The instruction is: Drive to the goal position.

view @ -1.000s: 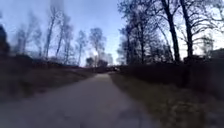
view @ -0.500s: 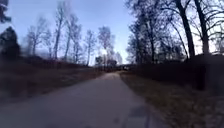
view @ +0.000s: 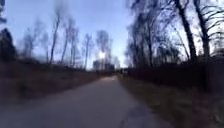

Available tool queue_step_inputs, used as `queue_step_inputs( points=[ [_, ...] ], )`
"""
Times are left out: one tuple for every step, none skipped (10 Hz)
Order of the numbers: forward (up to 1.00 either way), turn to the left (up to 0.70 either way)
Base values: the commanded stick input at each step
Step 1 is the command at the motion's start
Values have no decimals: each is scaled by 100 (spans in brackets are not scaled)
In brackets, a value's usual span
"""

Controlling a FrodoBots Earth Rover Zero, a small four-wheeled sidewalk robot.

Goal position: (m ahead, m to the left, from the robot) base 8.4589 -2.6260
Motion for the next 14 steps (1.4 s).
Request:
queue_step_inputs(
  points=[
    [100, 0],
    [100, 0],
    [100, 0],
    [100, 0],
    [100, 0],
    [100, 0],
    [100, 0],
    [100, 0],
    [100, 0],
    [100, 0],
    [100, 0],
    [100, 0],
    [100, 2],
    [100, 9]
  ],
)
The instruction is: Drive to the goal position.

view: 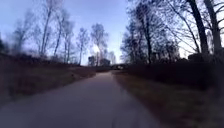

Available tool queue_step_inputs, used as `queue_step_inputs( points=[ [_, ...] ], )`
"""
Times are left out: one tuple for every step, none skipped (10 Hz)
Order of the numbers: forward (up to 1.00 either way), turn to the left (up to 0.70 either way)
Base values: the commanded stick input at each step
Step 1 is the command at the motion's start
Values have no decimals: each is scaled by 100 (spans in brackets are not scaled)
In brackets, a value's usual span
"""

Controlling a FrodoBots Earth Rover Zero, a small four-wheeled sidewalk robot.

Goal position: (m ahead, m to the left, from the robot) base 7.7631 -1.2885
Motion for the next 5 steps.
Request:
queue_step_inputs(
  points=[
    [100, 16],
    [100, 23],
    [100, 30],
    [100, 37],
    [100, 35]
  ],
)
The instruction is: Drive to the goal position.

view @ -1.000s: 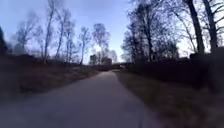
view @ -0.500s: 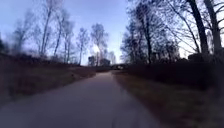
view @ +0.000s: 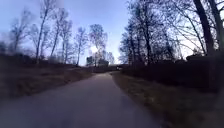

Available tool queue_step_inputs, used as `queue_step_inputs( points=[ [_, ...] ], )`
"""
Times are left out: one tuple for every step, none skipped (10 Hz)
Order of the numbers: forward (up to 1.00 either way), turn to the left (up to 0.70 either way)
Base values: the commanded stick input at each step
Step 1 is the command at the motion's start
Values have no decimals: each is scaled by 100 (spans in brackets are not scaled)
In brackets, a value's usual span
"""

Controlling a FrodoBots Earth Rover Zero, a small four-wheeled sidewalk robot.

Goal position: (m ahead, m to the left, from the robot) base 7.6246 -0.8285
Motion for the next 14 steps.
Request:
queue_step_inputs(
  points=[
    [100, 26],
    [100, 17],
    [100, 8],
    [100, 0],
    [100, 0],
    [100, 0],
    [100, 0],
    [100, 0],
    [100, 0],
    [100, 0],
    [100, 0],
    [100, 0],
    [100, 0],
    [100, 5]
  ],
)
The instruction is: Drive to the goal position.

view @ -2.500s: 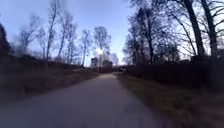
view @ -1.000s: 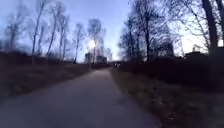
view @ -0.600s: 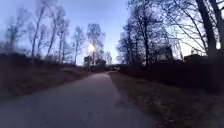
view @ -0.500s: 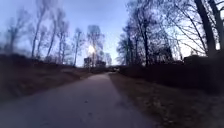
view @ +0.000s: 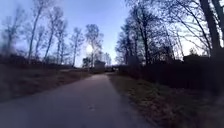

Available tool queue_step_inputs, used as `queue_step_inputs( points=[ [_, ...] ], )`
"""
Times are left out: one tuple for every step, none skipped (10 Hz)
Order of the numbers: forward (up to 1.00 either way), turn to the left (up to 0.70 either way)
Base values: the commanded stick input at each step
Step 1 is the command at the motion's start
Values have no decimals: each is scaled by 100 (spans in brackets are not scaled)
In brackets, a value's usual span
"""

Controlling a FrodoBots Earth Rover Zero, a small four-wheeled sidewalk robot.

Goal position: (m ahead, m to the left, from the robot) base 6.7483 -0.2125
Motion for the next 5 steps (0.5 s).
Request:
queue_step_inputs(
  points=[
    [100, 13],
    [100, 20],
    [100, 28],
    [100, 36],
    [100, 40]
  ],
)
